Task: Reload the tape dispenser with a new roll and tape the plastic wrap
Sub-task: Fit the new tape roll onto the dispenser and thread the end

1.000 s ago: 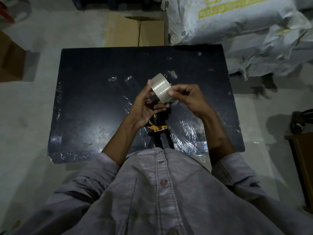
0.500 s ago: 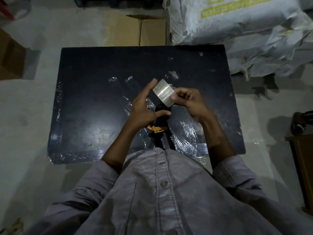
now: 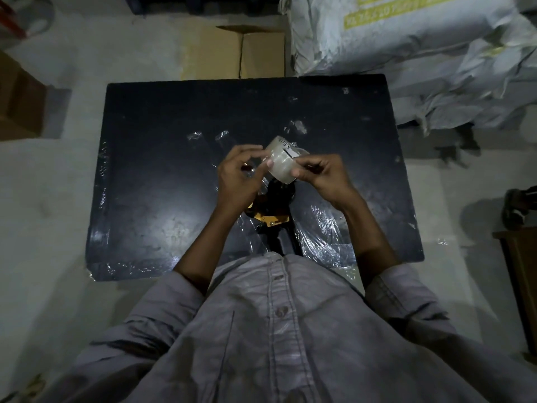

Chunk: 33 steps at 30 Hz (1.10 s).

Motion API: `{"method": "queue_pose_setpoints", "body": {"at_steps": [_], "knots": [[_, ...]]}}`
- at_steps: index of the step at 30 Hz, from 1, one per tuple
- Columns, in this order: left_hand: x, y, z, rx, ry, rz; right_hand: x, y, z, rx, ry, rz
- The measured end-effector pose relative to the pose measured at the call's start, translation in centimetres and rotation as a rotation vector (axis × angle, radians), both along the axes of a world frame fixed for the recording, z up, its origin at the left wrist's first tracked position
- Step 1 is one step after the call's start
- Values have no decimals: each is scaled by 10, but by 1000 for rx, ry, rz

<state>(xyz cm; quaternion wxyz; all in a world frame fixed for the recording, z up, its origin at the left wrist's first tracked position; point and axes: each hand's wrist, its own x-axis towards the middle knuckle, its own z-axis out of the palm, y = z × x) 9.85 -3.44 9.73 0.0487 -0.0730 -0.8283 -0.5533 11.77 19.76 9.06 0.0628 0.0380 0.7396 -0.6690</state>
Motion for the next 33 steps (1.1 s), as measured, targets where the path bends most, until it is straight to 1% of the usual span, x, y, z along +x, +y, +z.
{"method": "queue_pose_setpoints", "body": {"at_steps": [3,7,10,14,17,21,25,29,31,33], "knots": [[-6,-2,0,-17,-61,3,0,0,3,92,16,31],[-12,-5,-1,-14,-141,-45,-4,1,9,353,52,65],[-16,-8,-5,-17,-194,-93,-3,0,15,481,100,76],[-12,-11,-10,-11,-254,-106,-1,-2,15,570,126,125],[-7,-12,-13,-13,-246,-104,0,-3,13,588,114,136],[-5,-17,-20,51,-300,-98,2,-10,13,652,142,169],[-3,-18,-22,192,-450,-53,5,-15,20,627,167,204],[-3,-20,-18,448,-659,-15,7,-11,15,617,168,378],[-3,-19,-17,576,-770,-7,7,-11,6,601,235,350],[-3,-18,-17,673,-834,5,6,-9,0,544,301,253]]}}
